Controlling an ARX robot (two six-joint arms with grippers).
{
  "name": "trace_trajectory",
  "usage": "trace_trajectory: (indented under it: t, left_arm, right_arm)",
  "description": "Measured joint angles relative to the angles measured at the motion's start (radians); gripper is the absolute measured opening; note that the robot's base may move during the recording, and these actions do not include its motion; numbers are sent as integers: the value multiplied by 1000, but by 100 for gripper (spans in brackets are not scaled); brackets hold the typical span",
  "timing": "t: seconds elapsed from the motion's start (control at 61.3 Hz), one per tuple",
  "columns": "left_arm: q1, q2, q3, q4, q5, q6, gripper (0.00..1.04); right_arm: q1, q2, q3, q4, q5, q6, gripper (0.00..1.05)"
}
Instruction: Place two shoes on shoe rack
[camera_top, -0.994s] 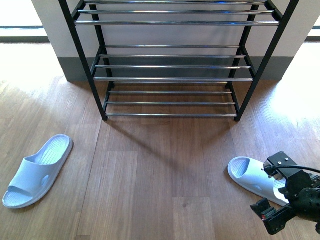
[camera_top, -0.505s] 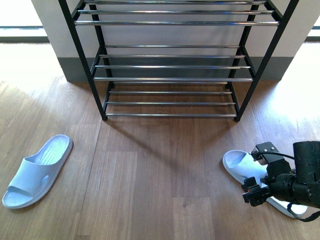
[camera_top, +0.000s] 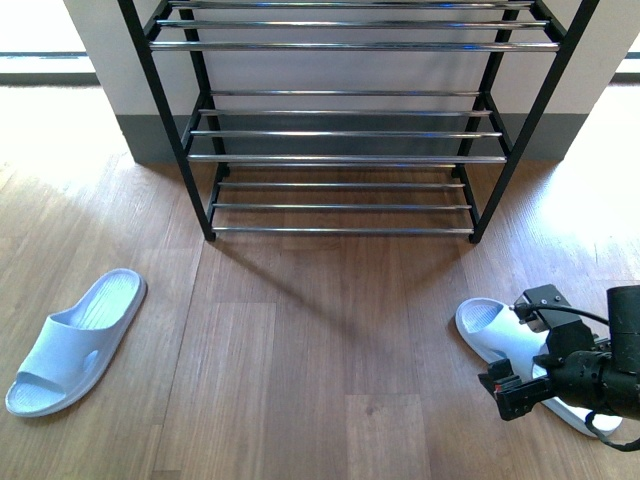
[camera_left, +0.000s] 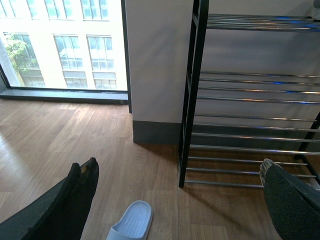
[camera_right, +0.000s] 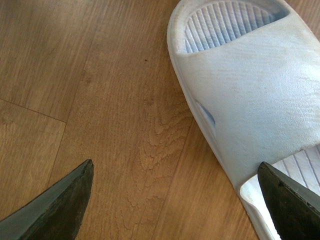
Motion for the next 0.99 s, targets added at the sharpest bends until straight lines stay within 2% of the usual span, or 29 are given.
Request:
trace_trajectory:
  t: [0.245,0.375,0.505,0.782,0.897,0.994]
  left_arm:
    - [0,0,0,0,0,0,95]
    - [0,0,0,0,0,0,95]
    - [0,0,0,0,0,0,95]
    - [0,0,0,0,0,0,95]
    - [0,0,0,0,0,0,95]
    - [0,0,0,0,0,0,95]
  right_arm:
    - [-45,-45,-47,-13,-52,-8,96]
    - [-52,10,11,-29,-31,-28,96]
    - [-24,101,84,-6,0,17,95]
    - [57,111,105,37,13,103,37]
    - [68,105,99,53,20,117,21]
    - [84,69,67,102,55,150,1]
